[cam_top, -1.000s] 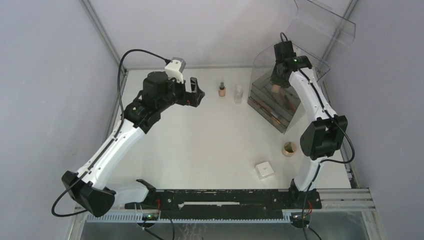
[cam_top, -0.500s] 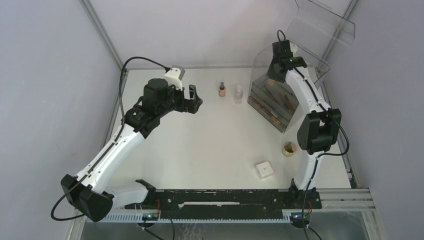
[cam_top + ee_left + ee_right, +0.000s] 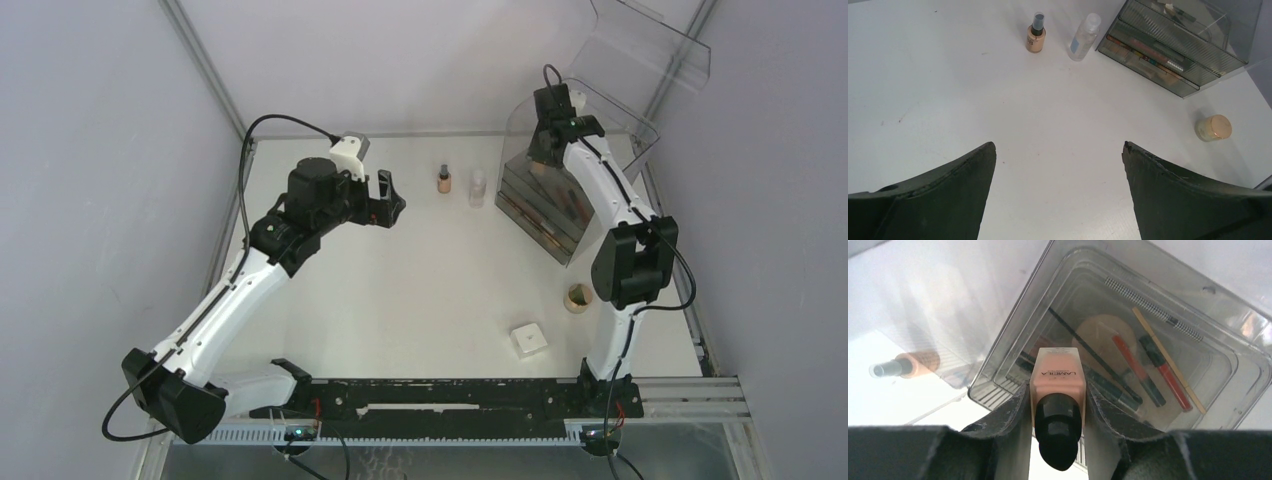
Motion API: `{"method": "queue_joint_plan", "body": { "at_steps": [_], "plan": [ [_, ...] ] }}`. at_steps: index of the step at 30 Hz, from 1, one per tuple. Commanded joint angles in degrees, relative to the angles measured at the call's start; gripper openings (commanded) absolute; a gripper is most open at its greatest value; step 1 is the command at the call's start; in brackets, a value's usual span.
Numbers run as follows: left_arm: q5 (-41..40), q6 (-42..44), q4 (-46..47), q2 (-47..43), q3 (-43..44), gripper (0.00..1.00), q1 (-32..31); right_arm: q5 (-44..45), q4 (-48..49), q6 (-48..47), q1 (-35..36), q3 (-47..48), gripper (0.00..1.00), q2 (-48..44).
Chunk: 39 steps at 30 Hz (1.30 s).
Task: Organize the makeup
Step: Place the makeup in the storage box.
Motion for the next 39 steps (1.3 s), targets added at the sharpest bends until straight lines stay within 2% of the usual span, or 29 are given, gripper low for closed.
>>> {"method": "queue_joint_plan", "body": {
  "at_steps": [1,5,12,30,32,36,39],
  "plan": [
    [1.12,-0.64,2.20,-0.50,0.04,1.00,0.38,3.38,-3.73,1.93,2.27,2.44,0.00,-4.89],
    [0.93,-0.37,2.17,-0.59,-0.05,1.00,0.39,4.22,-5.96,2.81,3.48,1.98,0.00,-5.62],
    [1.17,-0.37,2.17,-1.13,-0.96,1.00,0.38,1.59,-4.34,3.10,2.62,-1.44,0.00,-5.59],
    [0.32,-0.28,1.99,-1.44,-2.13,1.00,0.38,-1.04,0.71,1.22,0.73,-1.97,0.03,0.99],
    [0.42,-0.23,2.00,-1.24,-2.10,1.00,0.38,-1.37,0.76,1.07,0.58,-2.02,0.12,1.18],
    [0.53,-0.25,1.97,-1.06,-2.15,1.00,0.38,-2.04,1.01,0.24,0.38,-1.64,0.43,0.49],
    [0.72,-0.36,1.99,-0.95,-1.98,1.00,0.38,-2.24,0.79,-0.48,0.25,-0.52,0.60,-0.59]
  ]
}}
